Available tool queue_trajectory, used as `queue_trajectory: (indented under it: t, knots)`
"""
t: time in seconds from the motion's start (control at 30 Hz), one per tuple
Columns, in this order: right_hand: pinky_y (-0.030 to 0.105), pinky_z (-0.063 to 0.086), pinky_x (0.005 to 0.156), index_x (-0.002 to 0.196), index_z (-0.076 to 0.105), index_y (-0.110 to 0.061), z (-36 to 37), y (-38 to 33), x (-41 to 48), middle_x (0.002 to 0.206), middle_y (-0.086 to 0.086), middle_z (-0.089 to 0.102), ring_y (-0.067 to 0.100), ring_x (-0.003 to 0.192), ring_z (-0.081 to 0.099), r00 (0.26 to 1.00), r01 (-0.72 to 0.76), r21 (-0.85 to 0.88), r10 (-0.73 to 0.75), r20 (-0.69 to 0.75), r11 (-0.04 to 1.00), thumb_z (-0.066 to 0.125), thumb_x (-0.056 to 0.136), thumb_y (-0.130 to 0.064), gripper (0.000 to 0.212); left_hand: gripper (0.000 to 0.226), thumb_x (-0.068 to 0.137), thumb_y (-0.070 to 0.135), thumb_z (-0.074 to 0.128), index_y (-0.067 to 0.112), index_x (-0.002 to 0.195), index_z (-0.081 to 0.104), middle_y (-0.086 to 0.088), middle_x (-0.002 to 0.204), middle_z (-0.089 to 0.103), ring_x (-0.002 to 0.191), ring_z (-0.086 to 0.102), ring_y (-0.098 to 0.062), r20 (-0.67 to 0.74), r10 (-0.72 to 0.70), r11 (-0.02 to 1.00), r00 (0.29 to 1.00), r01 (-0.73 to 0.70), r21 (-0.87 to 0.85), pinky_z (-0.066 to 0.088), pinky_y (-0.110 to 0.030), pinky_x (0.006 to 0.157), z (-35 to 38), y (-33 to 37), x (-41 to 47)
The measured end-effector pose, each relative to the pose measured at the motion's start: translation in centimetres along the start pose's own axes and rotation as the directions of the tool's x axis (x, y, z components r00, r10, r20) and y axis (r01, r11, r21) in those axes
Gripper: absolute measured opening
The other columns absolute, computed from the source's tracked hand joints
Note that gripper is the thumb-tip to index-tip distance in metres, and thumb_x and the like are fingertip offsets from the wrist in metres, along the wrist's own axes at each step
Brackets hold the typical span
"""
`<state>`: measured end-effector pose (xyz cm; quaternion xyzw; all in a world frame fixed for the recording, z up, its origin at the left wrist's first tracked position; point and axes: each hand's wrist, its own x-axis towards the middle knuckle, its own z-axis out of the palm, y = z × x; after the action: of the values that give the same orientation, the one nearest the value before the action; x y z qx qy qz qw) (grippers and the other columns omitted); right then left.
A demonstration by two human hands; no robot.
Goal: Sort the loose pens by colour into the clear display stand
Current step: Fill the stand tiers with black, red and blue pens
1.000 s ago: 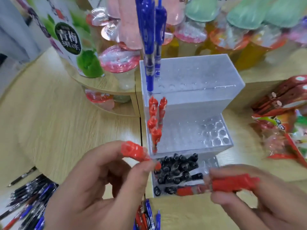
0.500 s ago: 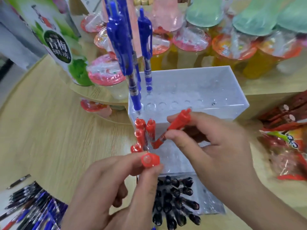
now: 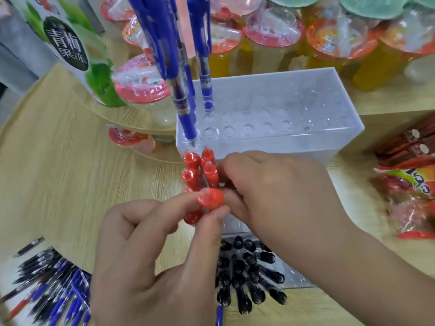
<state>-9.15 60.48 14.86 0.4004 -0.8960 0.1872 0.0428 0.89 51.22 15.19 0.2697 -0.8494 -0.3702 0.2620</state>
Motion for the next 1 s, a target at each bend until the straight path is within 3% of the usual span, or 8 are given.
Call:
queue_trajectory:
  t: [0.07,0.13,0.3,0.47,0.6,0.77,0.9,1.0]
  knots:
    - [0.028,0.035,0.061,0.108,0.063,-0.028,-0.9,-0.2,0.5,0.096,-0.005,0.065,0.020,0.086,0.066,0.986,-0.033,0.064,0.022,0.164,0.997,0.038,0.091,-0.059,0.043,0.012,0.076,0.045,0.072,0.049,0.075,0.060,0.007,0.077,0.047,0.068,0.047,0.000,-0.036,0.110,0.993,0.993,-0.111,-0.028,0.032,-0.005,0.061,0.9,-0.5,-1.6]
    - [0.027,0.039,0.071,0.118,0.057,-0.037,-1.5,0.8,0.1,0.107,-0.010,0.063,0.015,0.102,0.060,0.968,-0.067,0.144,0.030,0.248,0.987,0.042,0.091,-0.062,0.040,0.020,0.078,0.035,0.076,0.045,0.086,0.062,0.007,0.080,0.049,0.072,0.048,-0.001,-0.073,0.161,0.986,0.984,-0.163,-0.018,0.032,-0.006,0.063,1.4,-0.7,-2.8]
    - [0.028,0.051,0.061,0.094,0.068,-0.038,-1.3,2.6,-1.4,0.074,-0.024,0.063,-0.002,0.070,0.057,0.985,-0.088,0.271,0.044,0.165,0.959,0.058,0.082,-0.049,0.018,0.025,0.077,0.032,0.078,0.044,0.090,0.061,0.013,0.080,0.049,0.073,0.049,0.003,-0.147,0.195,0.977,0.970,-0.205,-0.061,0.033,-0.006,0.067,1.8,-1.2,-2.4]
    - [0.016,0.047,0.059,0.095,0.067,-0.037,-0.6,1.7,-3.4,0.083,-0.025,0.060,-0.001,0.069,0.061,0.994,-0.064,0.514,0.008,0.112,0.856,0.061,0.080,-0.037,0.016,0.016,0.075,0.038,0.063,0.049,0.084,0.055,0.015,0.081,0.045,0.071,0.046,0.009,-0.082,0.218,0.972,0.973,-0.224,-0.068,0.034,-0.001,0.072,1.7,-1.2,-1.7]
    - [0.025,0.051,0.059,0.097,0.071,-0.033,1.0,1.3,-3.6,0.087,-0.021,0.066,-0.005,0.064,0.055,0.998,-0.061,0.439,0.058,0.019,0.897,0.056,0.083,-0.041,0.022,0.024,0.074,0.029,0.079,0.043,0.088,0.065,0.019,0.074,0.042,0.067,0.044,0.011,0.051,0.269,0.962,0.962,-0.266,-0.053,0.035,-0.003,0.070,0.9,-3.1,-0.5]
    - [0.031,0.050,0.048,0.091,0.071,-0.029,2.5,0.9,-3.6,0.078,-0.014,0.066,0.008,0.059,0.059,0.998,-0.059,0.266,0.064,-0.010,0.962,0.049,0.083,-0.045,0.028,0.026,0.077,0.035,0.073,0.042,0.100,0.065,0.008,0.087,0.055,0.066,0.051,-0.021,-0.073,0.198,0.962,0.977,-0.208,-0.176,0.039,-0.028,0.063,0.8,-2.4,-2.6]
    - [0.032,0.047,0.046,0.089,0.070,-0.025,3.2,0.8,-3.8,0.075,-0.011,0.065,0.013,0.058,0.059,0.998,-0.057,0.202,0.062,-0.020,0.978,0.052,0.085,-0.045,0.027,0.037,0.075,0.032,0.077,0.050,0.104,0.063,0.010,0.090,0.062,0.073,0.054,-0.024,-0.116,0.113,0.962,0.987,-0.137,-0.238,0.040,-0.036,0.059,1.1,-3.3,-2.8]
    - [0.027,0.044,0.045,0.091,0.068,-0.029,2.4,0.7,-4.5,0.076,-0.017,0.062,0.005,0.057,0.057,0.997,-0.081,0.155,0.081,0.008,0.985,0.051,0.087,-0.050,0.027,0.041,0.074,0.033,0.077,0.047,0.108,0.061,0.007,0.093,0.065,0.079,0.057,-0.025,-0.081,0.073,0.962,0.994,-0.091,-0.256,0.044,-0.038,0.060,0.3,-3.8,-3.0]
